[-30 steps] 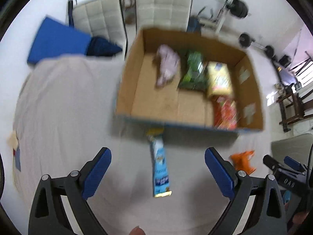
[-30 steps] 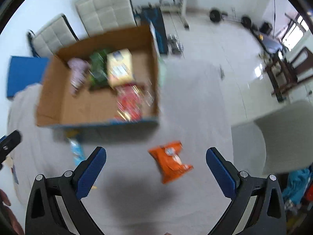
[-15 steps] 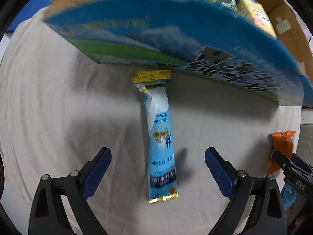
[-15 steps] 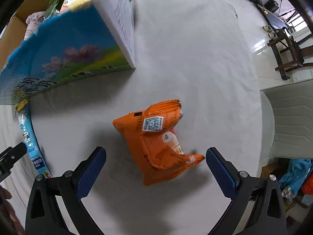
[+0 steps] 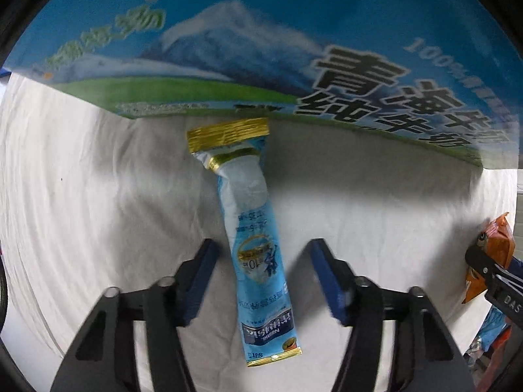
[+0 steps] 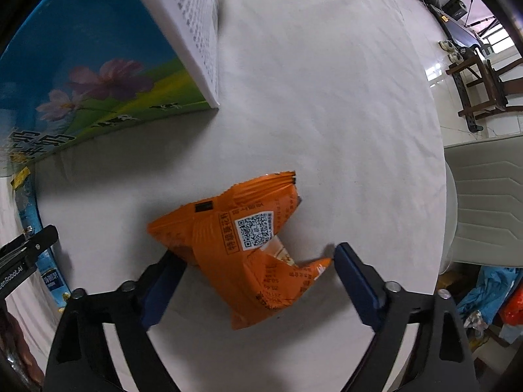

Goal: Organize soft objects
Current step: 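Grasp the blue milk tube with the left gripper while the right grasps the orange snack bag, then carry the tube and orange bag into the box and open both grippers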

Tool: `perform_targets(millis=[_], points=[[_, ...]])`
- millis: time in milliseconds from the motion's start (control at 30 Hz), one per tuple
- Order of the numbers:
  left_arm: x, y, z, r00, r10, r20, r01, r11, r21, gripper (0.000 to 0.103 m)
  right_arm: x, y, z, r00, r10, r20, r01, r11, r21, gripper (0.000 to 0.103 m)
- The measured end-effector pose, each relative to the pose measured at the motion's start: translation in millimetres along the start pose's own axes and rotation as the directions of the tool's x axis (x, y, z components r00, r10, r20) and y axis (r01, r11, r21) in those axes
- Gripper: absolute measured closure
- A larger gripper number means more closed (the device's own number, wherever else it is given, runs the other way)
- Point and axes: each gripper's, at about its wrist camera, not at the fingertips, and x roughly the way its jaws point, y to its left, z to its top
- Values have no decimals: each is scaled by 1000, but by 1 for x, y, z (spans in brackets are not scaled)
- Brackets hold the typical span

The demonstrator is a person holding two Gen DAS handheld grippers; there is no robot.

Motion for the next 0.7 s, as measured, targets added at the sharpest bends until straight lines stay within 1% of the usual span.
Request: perform_targets(millis=[67,133,233,300,333,367,400,567,700], points=[[-4,-12,1,1000,6,1,-6,1000,9,74,2,1,-1,1000,0,-16,0,1000,-1,26],[-6,-15,-3,1000,5,-5,-5,1000,10,81,2,0,-2,1000,10,-24,-10,1000,0,27],[-10,-23,-9,1000,11,0,-11,1000,16,84,1,0,-6,999,31,-28,-31,1000,3,29],[-11,-24,-14,1000,20,7,-20,1000,20,86,0,3,-9,998,46,-30,-46,999,6,33],[-11,-21,-15,1000,17,8,-17,1000,21,87,-1,3,-11,998,53,-34,-53,999,4,34],[-13,-24,-19,1000,13,6,-13,1000,21,88,-1,2,-11,998,58,-38,-58,998,2,37],[-15,-26,-22,1000,6,6,-6,1000,21,89,-1,4,-13,997,65,-44,-65,998,2,55],[-24,-37,-51,1000,-17,10,17,999,40,90,-3,7,-21,995,80,-55,-81,997,-9,56],[-34,-48,-77,999,-51,18,50,997,52,90,-13,5,-25,992,117,-48,-118,993,-12,57]])
